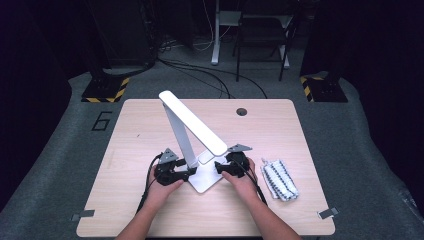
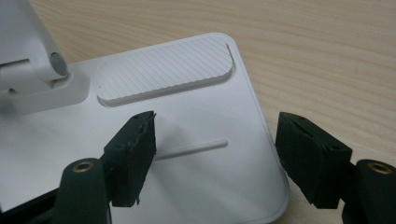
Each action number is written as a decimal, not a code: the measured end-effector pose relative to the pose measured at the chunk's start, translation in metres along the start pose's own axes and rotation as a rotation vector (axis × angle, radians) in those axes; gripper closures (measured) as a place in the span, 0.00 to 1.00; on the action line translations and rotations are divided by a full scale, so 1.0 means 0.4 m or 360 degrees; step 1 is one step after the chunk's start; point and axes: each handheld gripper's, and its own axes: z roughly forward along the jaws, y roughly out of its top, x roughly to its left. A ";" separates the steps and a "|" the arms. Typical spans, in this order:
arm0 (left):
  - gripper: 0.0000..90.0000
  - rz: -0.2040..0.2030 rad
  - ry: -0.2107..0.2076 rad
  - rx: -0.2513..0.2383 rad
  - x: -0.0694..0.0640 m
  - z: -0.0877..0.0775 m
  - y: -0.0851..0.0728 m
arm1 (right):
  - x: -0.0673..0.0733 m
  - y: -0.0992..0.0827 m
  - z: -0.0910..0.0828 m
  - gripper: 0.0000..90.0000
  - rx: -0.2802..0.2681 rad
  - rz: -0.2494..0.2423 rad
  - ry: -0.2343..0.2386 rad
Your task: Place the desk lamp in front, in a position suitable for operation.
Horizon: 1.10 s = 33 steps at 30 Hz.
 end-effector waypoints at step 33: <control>0.44 0.0050 -0.0218 -0.0039 -0.088 -0.007 -0.023 | -0.016 -0.031 -0.039 0.35 0.0058 0.0093 0.0098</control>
